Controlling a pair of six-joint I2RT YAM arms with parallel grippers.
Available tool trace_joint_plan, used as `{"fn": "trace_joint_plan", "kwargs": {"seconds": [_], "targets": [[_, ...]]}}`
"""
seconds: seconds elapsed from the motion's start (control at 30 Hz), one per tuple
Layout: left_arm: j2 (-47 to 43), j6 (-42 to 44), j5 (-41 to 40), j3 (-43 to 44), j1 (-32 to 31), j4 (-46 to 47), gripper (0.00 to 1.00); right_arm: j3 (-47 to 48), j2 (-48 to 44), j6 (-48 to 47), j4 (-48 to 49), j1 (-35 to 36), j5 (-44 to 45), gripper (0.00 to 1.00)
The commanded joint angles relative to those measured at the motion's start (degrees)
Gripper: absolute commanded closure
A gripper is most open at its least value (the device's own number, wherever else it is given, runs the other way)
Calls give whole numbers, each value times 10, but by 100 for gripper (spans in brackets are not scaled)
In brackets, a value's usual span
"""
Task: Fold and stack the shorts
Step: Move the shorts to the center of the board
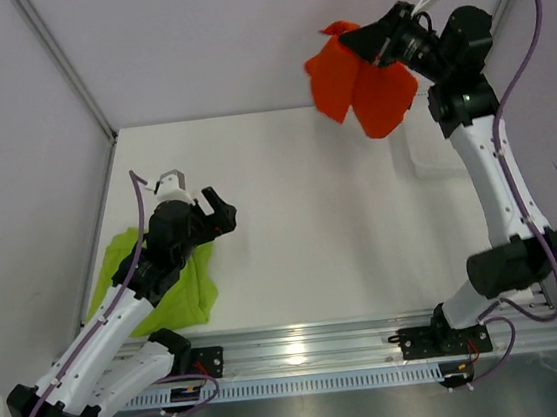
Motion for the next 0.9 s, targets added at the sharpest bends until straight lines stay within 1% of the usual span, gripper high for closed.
{"fn": "trace_joint_plan", "kwargs": {"seconds": [0.0, 0.07, 0.13, 0.23, 0.27, 0.33, 0.37, 0.4, 0.43, 0.47, 0.5, 0.53, 0.6, 0.63, 0.67, 0.83, 0.87], "targets": [[-19, 2, -21, 12, -4, -10, 1, -95, -109, -31, 7, 21, -54, 100], [-29, 4, -23, 14, -5, -13, 1, -146, -140, -33, 19, 36, -66, 100], [-33, 7, -28, 17, -4, -16, 1, -151, -165, -54, -14, 45, -46, 100], [-39, 9, -38, 22, -5, -26, 1, -163, -161, -41, -72, 51, -51, 100], [-44, 10, -39, 24, -4, -27, 1, -172, -159, -35, -71, 58, -59, 97], [-48, 11, -42, 21, -5, -24, 1, -212, -149, -22, -71, 65, -44, 87], [-47, 12, -41, 20, -4, -21, 1, -216, -121, -22, -94, 73, -12, 75], [-46, 13, -42, 22, -4, -20, 1, -206, -98, -29, -110, 76, -9, 64], [-43, 14, -41, 22, -5, -20, 1, -193, -70, -36, -128, 78, -9, 49], [-40, 15, -41, 26, -4, -21, 1, -174, -9, -58, -187, 80, -12, 22], [-30, 15, -41, 28, -4, -24, 1, -151, 18, -75, -229, 83, -13, 14], [-27, 15, -41, 28, -4, -24, 1, -135, 35, -86, -272, 87, 24, 10], [-23, 13, -40, 28, -4, -25, 1, -163, 20, -122, -268, 113, 67, 9], [-21, 13, -39, 22, -4, -24, 1, -206, 5, -128, -256, 122, 106, 11], [-20, 14, -38, 21, -4, -24, 1, -228, -23, -137, -253, 130, 120, 13], [-16, 18, -41, 18, -4, -21, 1, -355, -82, -145, -252, 173, 122, 18], [-12, 18, -39, 17, -4, -19, 1, -404, -93, -144, -246, 179, 115, 19]]}}
